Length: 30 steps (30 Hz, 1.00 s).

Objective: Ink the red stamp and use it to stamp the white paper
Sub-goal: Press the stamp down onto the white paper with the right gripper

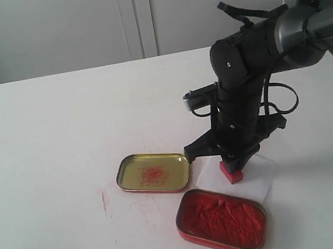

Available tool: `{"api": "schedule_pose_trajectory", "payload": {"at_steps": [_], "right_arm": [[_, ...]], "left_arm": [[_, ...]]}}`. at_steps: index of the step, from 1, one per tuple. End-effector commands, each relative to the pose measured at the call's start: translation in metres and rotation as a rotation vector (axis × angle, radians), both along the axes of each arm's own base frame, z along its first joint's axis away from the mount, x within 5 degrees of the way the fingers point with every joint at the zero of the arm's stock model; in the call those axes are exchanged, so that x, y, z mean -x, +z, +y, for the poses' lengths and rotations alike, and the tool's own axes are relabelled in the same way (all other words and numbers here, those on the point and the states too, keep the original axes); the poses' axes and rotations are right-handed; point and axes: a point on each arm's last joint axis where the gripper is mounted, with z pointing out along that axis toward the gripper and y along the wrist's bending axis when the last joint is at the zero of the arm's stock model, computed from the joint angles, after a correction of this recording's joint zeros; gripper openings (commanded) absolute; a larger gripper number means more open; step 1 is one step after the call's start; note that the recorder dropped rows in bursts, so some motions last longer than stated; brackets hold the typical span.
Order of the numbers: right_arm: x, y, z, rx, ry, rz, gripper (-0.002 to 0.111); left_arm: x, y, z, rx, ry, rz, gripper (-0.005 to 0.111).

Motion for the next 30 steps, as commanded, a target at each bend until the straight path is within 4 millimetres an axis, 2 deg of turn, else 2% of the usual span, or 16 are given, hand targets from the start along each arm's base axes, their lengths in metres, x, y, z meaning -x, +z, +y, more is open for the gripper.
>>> {"api": "schedule_pose_trajectory", "payload": {"at_steps": [1, 16, 23, 30], "right_arm": [[0.002, 0.013, -0.003, -0.013, -0.009, -0.023, 0.0], [0.008, 0.048, -0.006, -0.057, -0.007, -0.107, 0.0], [0.006, 0.047, -0.005, -0.067, -0.007, -0.123, 0.0], [0.0, 0.033, -0.002, -0.065, -0.009, -0.119, 0.0]], "left_arm": [[0.0, -0.001, 0.0, 0.001, 0.002, -0.004, 0.0], [0.0, -0.001, 0.0, 0.001, 0.002, -0.004, 0.0], [0.0, -0.001, 0.0, 0.001, 0.002, -0.004, 0.0], [0.0, -0.001, 0.0, 0.001, 0.002, -0.004, 0.0]]}}
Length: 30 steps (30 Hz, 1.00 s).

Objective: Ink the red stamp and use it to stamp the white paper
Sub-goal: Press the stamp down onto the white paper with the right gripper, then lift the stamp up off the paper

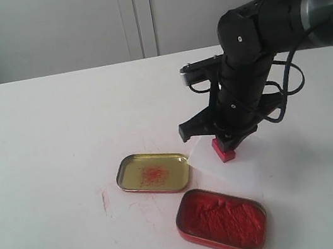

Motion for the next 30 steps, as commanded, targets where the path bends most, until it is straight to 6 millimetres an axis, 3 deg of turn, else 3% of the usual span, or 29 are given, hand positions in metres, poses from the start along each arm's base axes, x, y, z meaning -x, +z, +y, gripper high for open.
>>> {"api": "schedule_pose_trajectory", "payload": {"at_steps": [1, 23, 30], "right_arm": [[-0.004, -0.008, 0.0, -0.002, -0.009, -0.002, 0.0], [0.003, -0.022, -0.001, 0.037, -0.022, 0.123, 0.0], [0.009, -0.01, 0.003, -0.04, -0.034, 0.152, 0.0]], "left_arm": [[0.0, -0.001, 0.0, 0.001, 0.002, -0.004, 0.0], [0.0, -0.001, 0.0, 0.001, 0.002, -0.004, 0.0], [0.0, -0.001, 0.0, 0.001, 0.002, -0.004, 0.0]]}}
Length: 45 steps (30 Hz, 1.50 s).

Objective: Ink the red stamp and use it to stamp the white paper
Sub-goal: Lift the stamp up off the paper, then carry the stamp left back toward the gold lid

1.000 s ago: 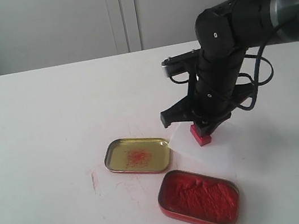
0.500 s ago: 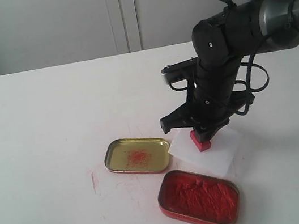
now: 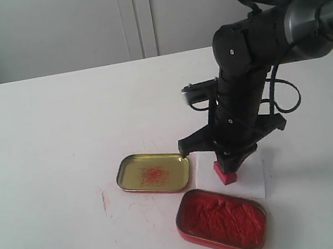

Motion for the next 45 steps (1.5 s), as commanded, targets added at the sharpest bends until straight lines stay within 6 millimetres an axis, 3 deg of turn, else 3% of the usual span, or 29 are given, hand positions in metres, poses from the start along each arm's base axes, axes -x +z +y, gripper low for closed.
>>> {"api": "schedule_pose_trajectory", "payload": {"at_steps": [1, 11, 21, 30, 39, 45], "right_arm": [[0.004, 0.013, -0.002, -0.025, 0.0, -0.006, 0.0], [0.008, 0.041, -0.005, -0.068, -0.003, -0.087, 0.0], [0.013, 0.052, -0.001, -0.136, -0.006, -0.093, 0.0], [0.017, 0.059, 0.021, -0.376, 0.06, -0.071, 0.0], [0.032, 0.058, 0.051, -0.403, 0.129, -0.094, 0.0], [0.041, 0.04, 0.071, -0.39, 0.17, -0.04, 0.0]], "left_arm": [[0.0, -0.001, 0.0, 0.001, 0.002, -0.004, 0.0], [0.0, -0.001, 0.0, 0.001, 0.002, -0.004, 0.0], [0.0, -0.001, 0.0, 0.001, 0.002, -0.004, 0.0], [0.0, -0.001, 0.0, 0.001, 0.002, -0.004, 0.0], [0.0, -0.001, 0.0, 0.001, 0.002, -0.004, 0.0], [0.0, -0.001, 0.0, 0.001, 0.002, -0.004, 0.0]]}}
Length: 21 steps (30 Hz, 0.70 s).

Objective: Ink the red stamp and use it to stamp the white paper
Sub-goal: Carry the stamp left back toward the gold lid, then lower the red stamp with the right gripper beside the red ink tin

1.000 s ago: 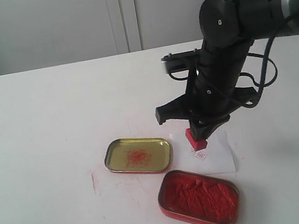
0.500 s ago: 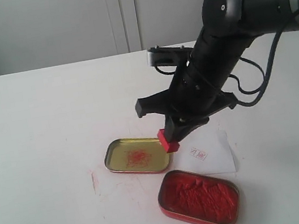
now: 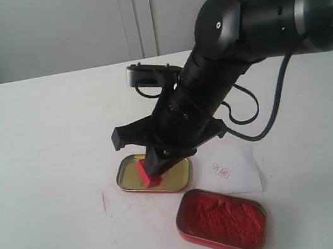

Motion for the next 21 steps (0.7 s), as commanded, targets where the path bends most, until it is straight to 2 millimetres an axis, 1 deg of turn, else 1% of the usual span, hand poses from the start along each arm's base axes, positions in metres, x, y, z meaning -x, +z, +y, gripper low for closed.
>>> {"api": "schedule_pose_trajectory", "payload": {"at_steps": [1, 8, 15, 21], "right_arm": [[0.006, -0.016, 0.014, 0.008, 0.04, 0.034, 0.0], [0.011, -0.036, 0.037, -0.084, 0.078, 0.096, 0.0], [0.014, -0.056, 0.046, -0.059, 0.092, 0.139, 0.0], [0.016, -0.065, 0.05, -0.048, 0.097, 0.154, 0.0]], "left_arm": [[0.0, -0.001, 0.0, 0.001, 0.002, -0.004, 0.0], [0.0, -0.001, 0.0, 0.001, 0.002, -0.004, 0.0], [0.0, -0.001, 0.0, 0.001, 0.002, -0.004, 0.0], [0.0, -0.001, 0.0, 0.001, 0.002, -0.004, 0.0]]}}
